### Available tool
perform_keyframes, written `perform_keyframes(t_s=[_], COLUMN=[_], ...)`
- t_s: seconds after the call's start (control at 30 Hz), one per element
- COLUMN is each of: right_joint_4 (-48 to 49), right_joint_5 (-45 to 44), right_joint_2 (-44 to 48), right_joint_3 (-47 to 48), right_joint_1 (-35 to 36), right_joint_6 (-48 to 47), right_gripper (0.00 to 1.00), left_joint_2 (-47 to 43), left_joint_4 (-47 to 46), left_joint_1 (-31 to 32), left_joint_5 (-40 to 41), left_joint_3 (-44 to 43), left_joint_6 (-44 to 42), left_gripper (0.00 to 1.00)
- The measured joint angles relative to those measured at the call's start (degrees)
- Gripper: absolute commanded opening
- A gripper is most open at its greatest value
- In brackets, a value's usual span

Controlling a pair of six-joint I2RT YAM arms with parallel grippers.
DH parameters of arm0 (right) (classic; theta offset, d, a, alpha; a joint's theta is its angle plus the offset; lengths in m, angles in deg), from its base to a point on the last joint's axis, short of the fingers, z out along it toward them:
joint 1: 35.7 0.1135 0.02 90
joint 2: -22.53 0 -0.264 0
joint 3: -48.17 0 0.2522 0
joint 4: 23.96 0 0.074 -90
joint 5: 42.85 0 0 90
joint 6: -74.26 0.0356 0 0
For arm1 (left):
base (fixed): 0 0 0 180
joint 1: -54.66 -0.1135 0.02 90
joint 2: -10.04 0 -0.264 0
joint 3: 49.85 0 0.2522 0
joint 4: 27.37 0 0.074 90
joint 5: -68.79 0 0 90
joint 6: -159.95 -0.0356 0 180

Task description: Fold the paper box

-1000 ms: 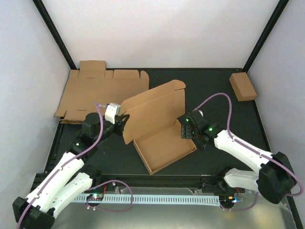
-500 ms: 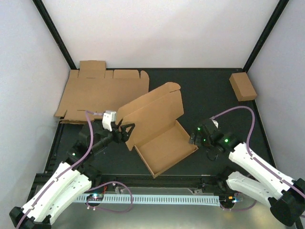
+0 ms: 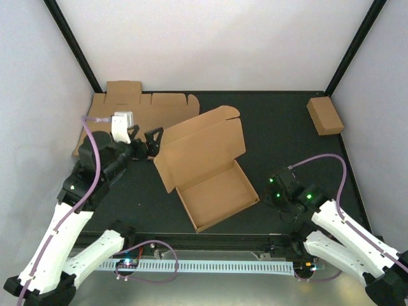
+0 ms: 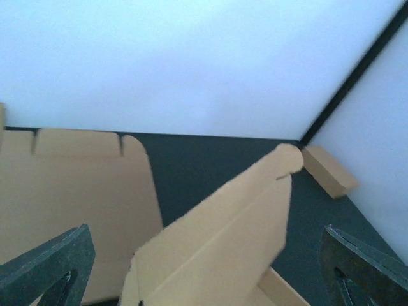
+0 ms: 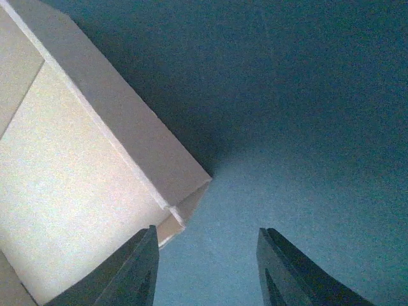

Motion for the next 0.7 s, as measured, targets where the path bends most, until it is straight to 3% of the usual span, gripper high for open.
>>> perform_keyframes(t_s=[0.1, 0.17, 0.37, 0.47, 0.57, 0.7], right_joint_4=[-0.94, -1.73, -1.22, -0.66, -0.11, 2.16], right_joint_5=[0.57, 1.16, 4.94, 6.67, 7.85, 10.12], right_joint_2=[0.44, 0.26, 0.04, 0.02, -0.33, -0.44], right_joint_3=[0.0, 0.0, -3.41, -5.81, -6.69, -8.31], right_joint_1=[0.0, 0.0, 0.0, 0.0, 0.0, 0.0], right_joint_6=[0.26, 1.44, 2.32, 2.6, 2.67, 2.69], right_gripper=[0.12, 0.02, 0.02, 0.02, 0.01, 0.02], left_joint_2=[3.61, 7.08, 26.77, 37.79, 50.69, 60.89], left_joint_4=[1.38, 2.34, 2.51, 1.81, 3.98, 5.14], left_joint_1=[-3.96, -7.32, -18.32, -21.0, -22.64, -22.73], left_joint_5=[0.35, -0.96, -10.86, -15.37, -21.81, -29.33], left_joint_3=[-3.87, -5.99, -14.05, -15.43, -19.37, -23.19], left_joint_6=[-1.4, -1.95, -2.23, -2.62, -3.13, -3.72], left_gripper=[0.99, 0.99, 0.96, 0.91, 0.78, 0.75])
